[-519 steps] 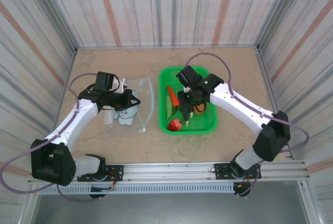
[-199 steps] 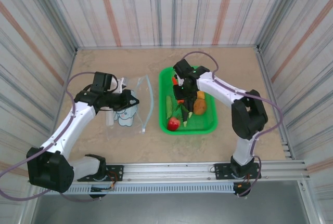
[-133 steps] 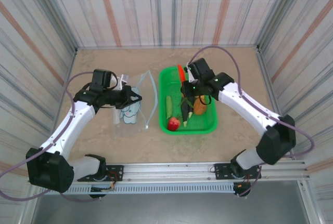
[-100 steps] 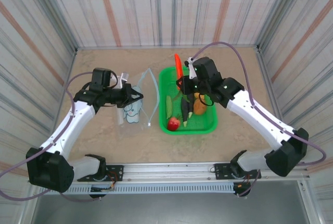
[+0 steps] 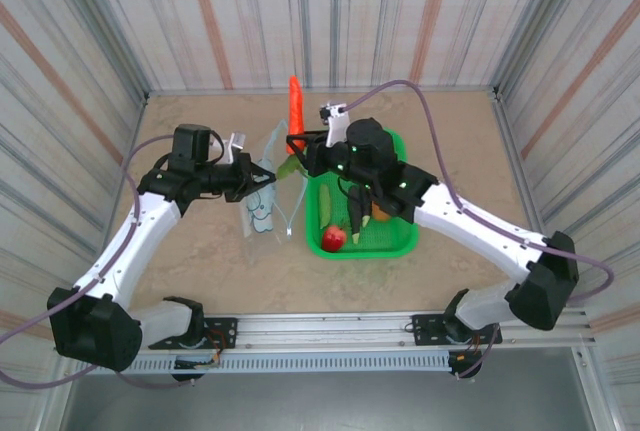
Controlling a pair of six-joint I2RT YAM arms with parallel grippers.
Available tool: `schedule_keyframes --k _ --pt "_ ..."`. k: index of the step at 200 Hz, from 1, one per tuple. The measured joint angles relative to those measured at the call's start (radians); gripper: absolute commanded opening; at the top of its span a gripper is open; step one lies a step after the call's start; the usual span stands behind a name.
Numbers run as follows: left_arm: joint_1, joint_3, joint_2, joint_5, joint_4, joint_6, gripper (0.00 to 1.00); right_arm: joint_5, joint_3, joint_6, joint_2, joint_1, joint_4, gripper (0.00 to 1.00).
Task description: Place the food in the zip-top bag and seal the zipper
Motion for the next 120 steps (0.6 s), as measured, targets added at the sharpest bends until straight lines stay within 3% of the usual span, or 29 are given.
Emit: schedule_keyframes --k 77,120 --pt "0.026 0.034 -0.026 -0.004 -0.008 -0.025 0.00 0.056 -0.107 0.018 0.093 0.062 0.180 0.09" --pt "0.035 0.082 -0.064 0.010 -0.004 -0.028 0.00 0.088 -0.177 0.018 0.087 0.062 0.145 0.11"
